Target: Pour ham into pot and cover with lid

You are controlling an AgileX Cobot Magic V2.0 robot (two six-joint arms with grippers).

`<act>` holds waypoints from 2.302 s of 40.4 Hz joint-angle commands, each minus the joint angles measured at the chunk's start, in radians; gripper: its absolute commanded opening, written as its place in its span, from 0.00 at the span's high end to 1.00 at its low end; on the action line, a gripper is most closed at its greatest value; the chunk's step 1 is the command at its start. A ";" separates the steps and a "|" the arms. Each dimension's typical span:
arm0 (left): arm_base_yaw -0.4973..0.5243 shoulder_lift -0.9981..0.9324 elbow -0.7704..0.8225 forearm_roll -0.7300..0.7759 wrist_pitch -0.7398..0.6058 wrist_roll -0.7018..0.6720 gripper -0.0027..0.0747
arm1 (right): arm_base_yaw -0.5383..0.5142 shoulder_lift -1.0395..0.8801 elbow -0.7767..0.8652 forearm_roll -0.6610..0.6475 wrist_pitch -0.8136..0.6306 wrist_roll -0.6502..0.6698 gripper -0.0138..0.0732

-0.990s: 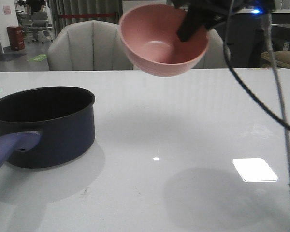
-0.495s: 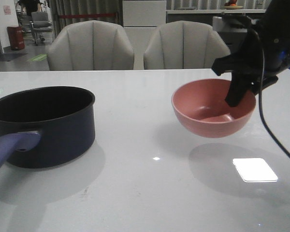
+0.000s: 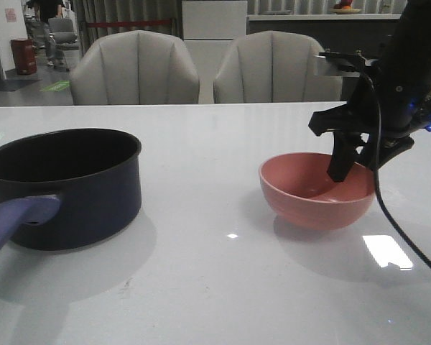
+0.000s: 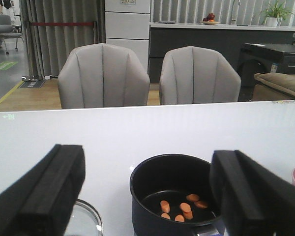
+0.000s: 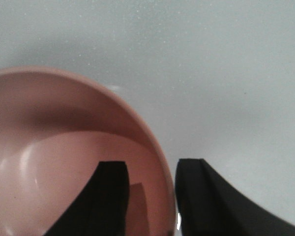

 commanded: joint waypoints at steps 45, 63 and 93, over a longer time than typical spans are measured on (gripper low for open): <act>-0.007 0.010 -0.025 -0.011 -0.087 0.000 0.24 | 0.098 -1.230 0.763 -0.031 -0.693 -0.013 0.37; -0.007 0.010 -0.025 -0.011 -0.075 0.000 0.24 | 0.098 -1.638 1.116 -0.022 -0.736 -0.004 0.37; 0.013 0.332 -0.248 -0.044 0.086 -0.013 0.10 | 0.098 -1.637 1.133 -0.022 -0.720 -0.004 0.66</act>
